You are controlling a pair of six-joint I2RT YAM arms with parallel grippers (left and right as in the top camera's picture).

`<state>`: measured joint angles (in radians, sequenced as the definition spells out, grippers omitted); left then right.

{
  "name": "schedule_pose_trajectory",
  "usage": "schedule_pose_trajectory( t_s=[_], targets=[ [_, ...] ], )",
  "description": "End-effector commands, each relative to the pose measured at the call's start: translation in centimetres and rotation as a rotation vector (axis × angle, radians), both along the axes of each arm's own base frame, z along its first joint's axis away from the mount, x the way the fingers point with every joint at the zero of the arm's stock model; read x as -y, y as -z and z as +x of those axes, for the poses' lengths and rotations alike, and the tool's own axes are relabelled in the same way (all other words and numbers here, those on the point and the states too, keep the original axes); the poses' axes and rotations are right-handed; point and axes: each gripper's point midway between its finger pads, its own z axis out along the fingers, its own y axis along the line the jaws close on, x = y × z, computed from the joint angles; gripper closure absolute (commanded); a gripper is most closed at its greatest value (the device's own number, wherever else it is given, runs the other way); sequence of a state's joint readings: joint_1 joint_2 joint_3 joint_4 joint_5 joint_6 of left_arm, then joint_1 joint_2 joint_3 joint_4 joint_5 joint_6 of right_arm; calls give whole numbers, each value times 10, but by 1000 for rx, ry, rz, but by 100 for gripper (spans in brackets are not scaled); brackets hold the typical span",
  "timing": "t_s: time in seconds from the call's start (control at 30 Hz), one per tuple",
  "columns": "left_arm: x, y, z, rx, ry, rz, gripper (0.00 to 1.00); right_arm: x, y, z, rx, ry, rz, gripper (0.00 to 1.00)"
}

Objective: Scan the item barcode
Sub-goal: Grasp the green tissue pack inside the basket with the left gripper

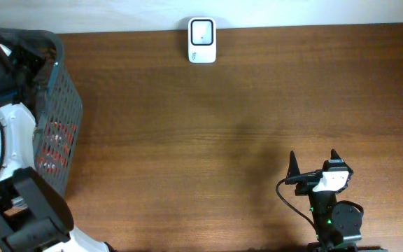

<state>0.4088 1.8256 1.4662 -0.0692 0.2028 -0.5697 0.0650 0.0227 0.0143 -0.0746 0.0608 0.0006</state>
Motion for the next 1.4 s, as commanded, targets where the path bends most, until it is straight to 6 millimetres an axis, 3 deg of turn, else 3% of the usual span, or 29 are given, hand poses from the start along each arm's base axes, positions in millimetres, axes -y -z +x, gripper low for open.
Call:
schedule_pose_trajectory(
  t_s=[0.0, 0.2, 0.3, 0.4, 0.43, 0.47, 0.5, 0.53, 0.63, 0.7, 0.8, 1.0, 1.17, 1.37],
  targets=[
    [4, -11, 13, 68, 25, 20, 100, 1, 4, 0, -8, 5, 3, 2],
    [-3, -31, 14, 132, 13, 50, 100, 1, 4, 0, -8, 5, 3, 1],
    [-12, -56, 1, 170, -9, 69, 100, 1, 4, 0, -8, 5, 3, 1],
    [-4, -83, -28, 147, 5, 74, 94, 1, 4, 0, -8, 5, 3, 1],
    [-1, -86, -44, 104, 7, 80, 92, 1, 4, 0, -8, 5, 3, 1],
    [2, -88, -61, 56, 7, 82, 74, 1, 4, 0, -8, 5, 3, 2],
    [5, -87, -73, 20, 9, 83, 73, 1, 4, 0, -8, 5, 3, 2],
    [7, -84, -100, -56, -9, 78, 73, 1, 4, 0, -8, 5, 3, 2],
    [-23, -57, -163, -299, -256, 113, 54, 1, 4, 0, -8, 5, 3, 1],
    [-37, -34, -192, -459, -369, 146, 31, 1, 4, 0, -8, 5, 3, 2],
    [-44, 9, -228, -729, -435, 157, 13, 1, 4, 0, -8, 5, 3, 1],
    [-40, 83, -237, -1009, -367, 86, 11, 1, 4, 0, -8, 5, 3, 1],
    [-36, 113, -244, -1130, -330, 54, 12, 1, 4, 0, -8, 5, 3, 1],
    [-38, 135, -248, -1206, -310, 41, 15, 1, 4, 0, -8, 5, 3, 2]
  ],
)
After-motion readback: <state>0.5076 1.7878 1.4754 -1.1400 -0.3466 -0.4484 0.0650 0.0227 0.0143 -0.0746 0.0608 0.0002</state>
